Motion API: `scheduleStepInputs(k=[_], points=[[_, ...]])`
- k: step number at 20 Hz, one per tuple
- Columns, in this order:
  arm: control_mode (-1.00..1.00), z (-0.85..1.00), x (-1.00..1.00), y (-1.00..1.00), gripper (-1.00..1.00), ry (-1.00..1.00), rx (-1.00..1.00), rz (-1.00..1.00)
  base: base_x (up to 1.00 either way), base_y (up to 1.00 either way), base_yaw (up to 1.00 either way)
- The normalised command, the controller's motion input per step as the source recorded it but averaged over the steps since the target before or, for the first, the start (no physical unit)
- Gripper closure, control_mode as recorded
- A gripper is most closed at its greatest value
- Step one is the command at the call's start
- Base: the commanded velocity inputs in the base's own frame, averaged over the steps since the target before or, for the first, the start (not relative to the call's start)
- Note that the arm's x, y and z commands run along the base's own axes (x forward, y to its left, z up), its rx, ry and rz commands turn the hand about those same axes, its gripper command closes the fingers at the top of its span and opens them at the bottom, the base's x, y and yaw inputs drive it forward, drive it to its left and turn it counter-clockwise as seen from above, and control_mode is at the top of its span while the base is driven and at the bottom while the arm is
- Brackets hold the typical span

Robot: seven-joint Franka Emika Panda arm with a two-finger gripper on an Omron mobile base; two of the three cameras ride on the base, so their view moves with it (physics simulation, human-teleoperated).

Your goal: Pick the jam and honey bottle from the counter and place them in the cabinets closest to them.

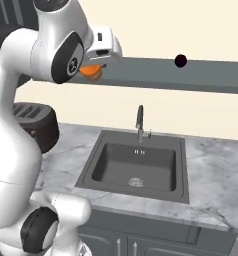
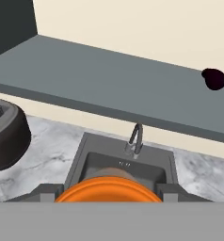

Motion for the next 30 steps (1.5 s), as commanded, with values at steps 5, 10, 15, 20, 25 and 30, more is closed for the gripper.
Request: scheduleStepInputs(k=[5, 10, 15, 20, 25, 30], points=[[-1.0, 0.0, 0.52, 0.12, 1.0, 0.03, 0.0, -0.01, 0.0, 0.0, 0.0], [-1.0, 0.0, 0.43, 0.07, 1.0, 0.09, 0.0, 0.0, 0.0, 0.0, 0.0], [-1.0, 0.0, 0.32, 0.04, 1.0, 0.18, -0.02, 0.0, 0.0, 0.0, 0.0], [-1.0, 0.0, 0.05, 0.0, 1.0, 0.03, 0.0, 0.0, 0.0, 0.0, 0.0], [-1.0, -0.01, 0.29, 0.0, 1.0, 0.04, 0.0, 0.0, 0.0, 0.0, 0.0], [-1.0, -0.01, 0.56, 0.03, 1.0, 0.08, 0.0, 0.0, 0.0, 0.0, 0.0]])
